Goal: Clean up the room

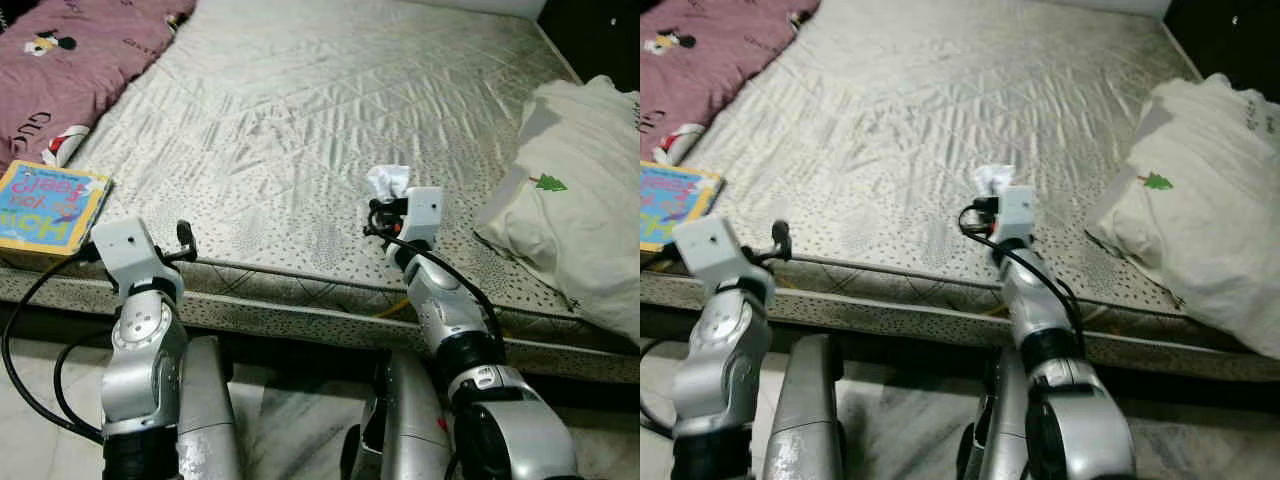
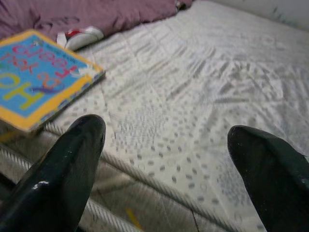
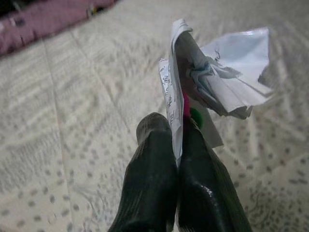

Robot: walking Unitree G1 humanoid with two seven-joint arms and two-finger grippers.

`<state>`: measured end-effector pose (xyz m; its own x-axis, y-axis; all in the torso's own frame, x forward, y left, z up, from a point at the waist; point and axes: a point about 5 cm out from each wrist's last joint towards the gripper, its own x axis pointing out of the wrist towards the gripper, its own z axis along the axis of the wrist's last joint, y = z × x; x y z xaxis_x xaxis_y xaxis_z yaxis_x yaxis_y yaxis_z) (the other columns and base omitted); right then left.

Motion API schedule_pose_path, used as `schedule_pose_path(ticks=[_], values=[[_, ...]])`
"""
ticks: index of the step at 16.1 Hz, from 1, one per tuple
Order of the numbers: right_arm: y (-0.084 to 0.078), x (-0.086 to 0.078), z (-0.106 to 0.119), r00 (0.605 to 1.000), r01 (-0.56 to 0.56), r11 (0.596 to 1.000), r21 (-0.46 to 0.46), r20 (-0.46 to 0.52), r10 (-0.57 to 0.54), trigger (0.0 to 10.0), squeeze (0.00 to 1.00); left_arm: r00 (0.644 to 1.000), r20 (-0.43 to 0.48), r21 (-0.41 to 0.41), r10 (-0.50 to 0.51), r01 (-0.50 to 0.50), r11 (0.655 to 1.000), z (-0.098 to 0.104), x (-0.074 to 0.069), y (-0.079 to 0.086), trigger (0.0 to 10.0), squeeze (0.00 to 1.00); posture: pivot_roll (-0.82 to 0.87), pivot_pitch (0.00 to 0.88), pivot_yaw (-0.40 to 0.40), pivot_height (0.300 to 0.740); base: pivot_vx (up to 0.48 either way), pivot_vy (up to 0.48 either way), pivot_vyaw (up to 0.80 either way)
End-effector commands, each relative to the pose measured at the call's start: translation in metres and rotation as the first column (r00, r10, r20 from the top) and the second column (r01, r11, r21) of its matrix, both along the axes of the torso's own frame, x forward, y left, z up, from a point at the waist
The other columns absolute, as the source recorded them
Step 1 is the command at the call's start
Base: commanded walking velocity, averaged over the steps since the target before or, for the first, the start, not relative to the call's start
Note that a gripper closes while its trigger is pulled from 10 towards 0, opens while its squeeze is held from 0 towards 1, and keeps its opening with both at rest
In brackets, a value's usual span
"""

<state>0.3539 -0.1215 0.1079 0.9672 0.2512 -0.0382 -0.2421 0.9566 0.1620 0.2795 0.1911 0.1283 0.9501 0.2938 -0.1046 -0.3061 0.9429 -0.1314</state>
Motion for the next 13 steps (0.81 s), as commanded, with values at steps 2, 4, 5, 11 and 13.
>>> schedule_pose_path(ticks=[2, 4, 5, 11, 13], values=[[-0.016, -0.008, 0.019, 0.994, 0.048, 0.998, 0.035, 0.098, -0.052, 0.0, 0.0, 0.999, 0.033, 0.001, -0.011, 0.011, 1.0, 0.002, 0.006, 0.001, 10.0, 0.0, 0.08, 0.0, -0.067, 0.522, 0.0, 0.0, 0.0], [-0.02, -0.015, 0.025, 0.99, 0.052, 0.998, 0.042, 0.132, -0.057, 3.4, 0.0, 0.998, 0.052, 0.016, -0.019, 0.018, 1.0, 0.003, 0.009, 0.001, 10.0, 0.0, 0.07, 0.0, -0.059, 0.522, 0.0, 0.0, 0.0], [-0.022, -0.024, 0.032, 0.98, 0.054, 0.996, 0.074, 0.186, -0.067, 10.0, 0.0, 0.998, 0.059, 0.002, -0.025, 0.025, 1.0, 0.003, 0.01, 0.002, 10.0, 0.0, 0.05, 0.0, -0.05, 0.522, 0.0, 0.0, 0.0], [-0.01, -0.025, 0.045, 0.979, 0.043, 0.997, 0.065, 0.198, -0.055, 10.0, 0.0, 0.995, 0.098, -0.003, -0.022, 0.023, 1.0, 0.007, 0.007, 0.0, 10.0, 0.0, 0.12, 0.0, -0.085, 0.583, 0.0, 0.0, 0.0], [-0.009, -0.025, 0.047, 0.978, 0.041, 0.998, 0.057, 0.201, -0.052, 10.0, 0.0, 0.995, 0.097, -0.021, -0.004, 0.006, 1.0, 0.007, 0.004, 0.004, 10.0, 0.0, 0.12, 0.0, -0.085, 0.597, 0.0, 0.0, 0.0]])
